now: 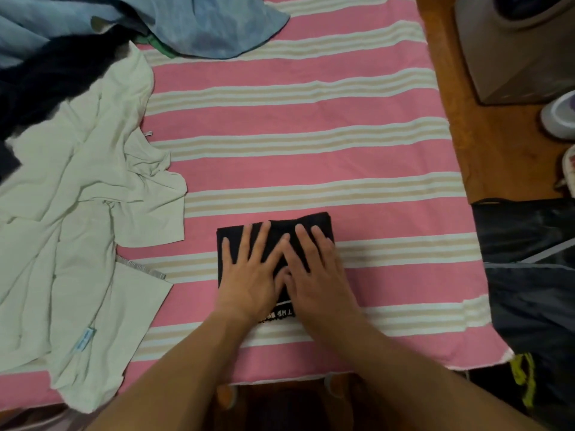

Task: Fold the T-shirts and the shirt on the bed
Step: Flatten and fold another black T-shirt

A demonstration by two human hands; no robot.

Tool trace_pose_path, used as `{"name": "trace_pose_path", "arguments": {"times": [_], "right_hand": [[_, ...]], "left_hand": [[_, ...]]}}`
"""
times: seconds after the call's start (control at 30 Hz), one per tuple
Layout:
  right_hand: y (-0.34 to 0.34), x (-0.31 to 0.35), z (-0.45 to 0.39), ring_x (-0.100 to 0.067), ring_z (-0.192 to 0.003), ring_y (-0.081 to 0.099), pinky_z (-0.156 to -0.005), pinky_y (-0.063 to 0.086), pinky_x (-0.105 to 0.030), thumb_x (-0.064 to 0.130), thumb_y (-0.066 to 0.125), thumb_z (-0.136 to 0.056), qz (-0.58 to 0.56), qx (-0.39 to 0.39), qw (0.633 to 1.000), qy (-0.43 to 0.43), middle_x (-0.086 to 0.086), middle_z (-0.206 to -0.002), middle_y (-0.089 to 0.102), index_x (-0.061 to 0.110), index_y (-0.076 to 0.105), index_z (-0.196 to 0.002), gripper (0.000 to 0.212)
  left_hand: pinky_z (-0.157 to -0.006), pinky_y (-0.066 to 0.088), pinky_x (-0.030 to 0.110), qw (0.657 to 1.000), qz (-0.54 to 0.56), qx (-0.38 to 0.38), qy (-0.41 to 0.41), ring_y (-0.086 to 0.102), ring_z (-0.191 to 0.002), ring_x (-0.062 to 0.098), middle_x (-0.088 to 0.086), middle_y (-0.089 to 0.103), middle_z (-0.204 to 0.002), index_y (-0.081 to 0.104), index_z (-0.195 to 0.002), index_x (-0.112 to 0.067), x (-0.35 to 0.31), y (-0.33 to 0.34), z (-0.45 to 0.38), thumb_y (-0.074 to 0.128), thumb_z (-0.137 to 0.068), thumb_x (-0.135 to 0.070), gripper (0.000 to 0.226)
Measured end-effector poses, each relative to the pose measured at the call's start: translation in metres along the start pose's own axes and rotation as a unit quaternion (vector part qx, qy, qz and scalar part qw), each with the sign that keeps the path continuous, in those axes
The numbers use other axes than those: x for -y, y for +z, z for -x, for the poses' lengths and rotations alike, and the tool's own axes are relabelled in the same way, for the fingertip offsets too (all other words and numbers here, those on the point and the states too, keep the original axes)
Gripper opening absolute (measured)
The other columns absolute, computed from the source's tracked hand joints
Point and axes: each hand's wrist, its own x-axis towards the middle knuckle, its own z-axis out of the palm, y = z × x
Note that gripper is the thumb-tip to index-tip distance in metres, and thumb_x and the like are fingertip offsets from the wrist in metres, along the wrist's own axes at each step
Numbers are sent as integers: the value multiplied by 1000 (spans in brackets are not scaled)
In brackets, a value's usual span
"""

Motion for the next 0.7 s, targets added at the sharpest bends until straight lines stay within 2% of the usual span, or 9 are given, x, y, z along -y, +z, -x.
{"name": "trace_pose_path", "arguments": {"times": [0.07,0.17,0.23,0.3,0.4,0.5,0.6,0.63,0.7], "right_hand": [[10,-6,-2,-34,-155,-7,-125,7,-53,36,38,-106,25,45,999,1,-12,-169,1,13,16,-161,63],[24,-33,-23,-30,-154,-15,-125,4,-51,52,25,-106,6,105,990,94,-5,-169,-9,18,2,-162,69],[28,-45,-34,-30,-154,-16,-125,1,-50,59,20,-104,-15,141,981,130,-1,-169,-14,21,-4,-162,73],[23,-48,-37,-30,-153,-17,-125,-3,-48,60,19,-103,-22,161,979,120,1,-168,-18,23,-8,-161,74],[2,-50,-30,-32,-153,-18,-123,-3,-47,57,21,-104,-9,198,973,118,-3,-166,-23,30,-14,-159,70],[-17,-45,-25,-37,-153,-7,-123,12,-51,51,31,-105,-84,245,937,235,-12,-167,-14,40,-10,-158,68],[-16,-31,-29,-37,-148,9,-119,22,-51,46,42,-104,-197,228,907,295,-9,-164,1,45,2,-159,68],[-12,-30,-32,-36,-144,18,-117,26,-48,44,47,-102,-228,201,903,302,-9,-161,7,44,9,-159,68],[-6,-33,-34,-30,-129,40,-113,36,-41,34,59,-99,-316,139,882,321,-9,-151,19,40,24,-157,68]], "left_hand": [[-121,-9,64,999,4,21,-24,-29,-151,30,-1,-28,-166,-23,-154,-47,-1,-1,-12,10,-103,-60,62],[-123,-7,59,998,6,45,-46,-25,-153,25,-3,-29,-164,-21,-153,-50,0,-9,-13,6,-100,-65,61],[-125,2,55,990,43,66,-114,-21,-155,25,-4,-24,-166,-19,-153,-52,5,-15,-4,10,-100,-67,63],[-125,14,54,964,129,99,-210,-12,-156,30,-3,-17,-169,-17,-154,-53,12,-20,12,17,-101,-67,64],[-119,29,51,941,182,110,-262,14,-150,38,6,7,-167,-8,-157,-51,17,-24,33,28,-104,-58,64],[-111,41,42,918,271,92,-274,47,-121,30,12,21,-151,5,-158,-50,18,-29,34,40,-105,-50,64],[-86,50,27,870,409,76,-267,58,-89,17,10,24,-141,12,-157,-50,24,-31,27,52,-104,-36,68],[-82,51,25,856,444,65,-256,61,-90,19,9,29,-140,14,-157,-50,30,-28,25,56,-103,-31,70],[-94,54,31,822,526,44,-214,65,-107,21,5,47,-145,25,-157,-43,43,-22,23,64,-99,-18,74]]}}
